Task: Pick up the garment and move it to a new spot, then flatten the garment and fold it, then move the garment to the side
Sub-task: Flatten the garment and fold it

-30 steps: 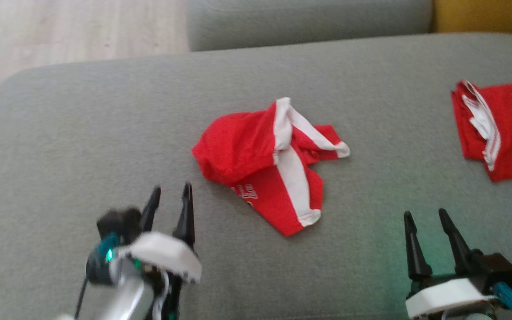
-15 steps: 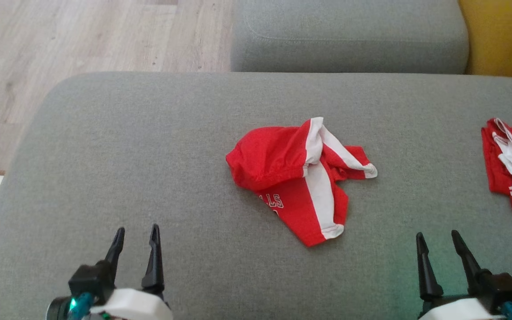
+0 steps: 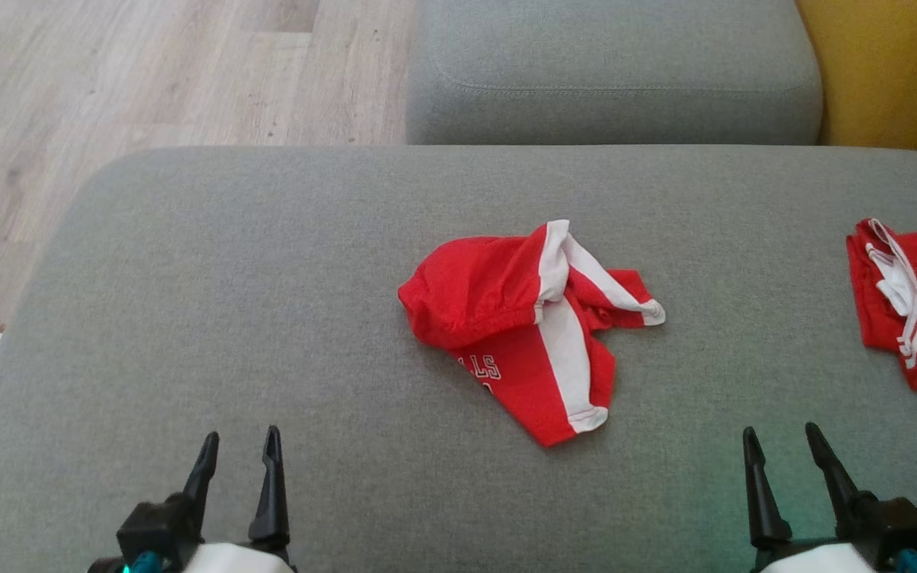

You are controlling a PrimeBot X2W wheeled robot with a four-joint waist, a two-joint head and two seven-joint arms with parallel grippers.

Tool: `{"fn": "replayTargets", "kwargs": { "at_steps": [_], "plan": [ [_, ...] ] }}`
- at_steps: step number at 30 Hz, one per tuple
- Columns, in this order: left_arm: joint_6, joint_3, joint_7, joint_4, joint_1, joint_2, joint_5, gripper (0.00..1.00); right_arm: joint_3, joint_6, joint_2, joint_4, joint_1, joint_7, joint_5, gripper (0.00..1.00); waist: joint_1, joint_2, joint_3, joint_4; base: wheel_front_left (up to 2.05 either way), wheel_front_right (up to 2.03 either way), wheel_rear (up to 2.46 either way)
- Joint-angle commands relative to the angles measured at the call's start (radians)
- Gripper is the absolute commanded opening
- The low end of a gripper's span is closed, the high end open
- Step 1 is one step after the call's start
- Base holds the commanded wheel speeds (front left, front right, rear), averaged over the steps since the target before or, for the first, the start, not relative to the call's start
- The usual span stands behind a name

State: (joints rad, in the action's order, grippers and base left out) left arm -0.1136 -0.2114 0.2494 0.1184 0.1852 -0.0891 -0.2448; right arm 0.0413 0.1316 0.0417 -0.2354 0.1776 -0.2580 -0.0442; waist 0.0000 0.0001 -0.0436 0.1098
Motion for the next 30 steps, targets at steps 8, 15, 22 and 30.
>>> {"fn": "replayTargets", "kwargs": {
  "at_steps": [8,15,22,30],
  "plan": [
    [0.036,0.082,0.012,-0.023,-0.026,0.023,0.04,1.0,-0.032,-0.001,0.009,0.028,-0.024,-0.004,-0.012,1.0,0.0,-0.0001,-0.003,-0.012,0.0,0.0,0.0],
    [0.052,0.106,0.012,-0.018,-0.026,0.032,0.054,1.0,-0.033,-0.001,0.009,0.03,-0.024,-0.004,-0.015,1.0,0.0,-0.0001,-0.008,-0.017,0.0,0.0,0.0],
    [0.063,0.117,0.012,0.003,-0.013,0.037,0.065,1.0,-0.036,-0.001,0.009,0.029,-0.022,-0.004,-0.02,1.0,0.0,-0.0001,-0.016,-0.019,0.0,0.0,0.0],
    [0.07,0.116,0.012,0.013,0.003,0.038,0.074,1.0,-0.034,-0.001,0.009,0.028,-0.023,-0.004,-0.02,1.0,0.0,-0.0001,-0.02,-0.012,0.0,0.0,0.0]
  ]
}}
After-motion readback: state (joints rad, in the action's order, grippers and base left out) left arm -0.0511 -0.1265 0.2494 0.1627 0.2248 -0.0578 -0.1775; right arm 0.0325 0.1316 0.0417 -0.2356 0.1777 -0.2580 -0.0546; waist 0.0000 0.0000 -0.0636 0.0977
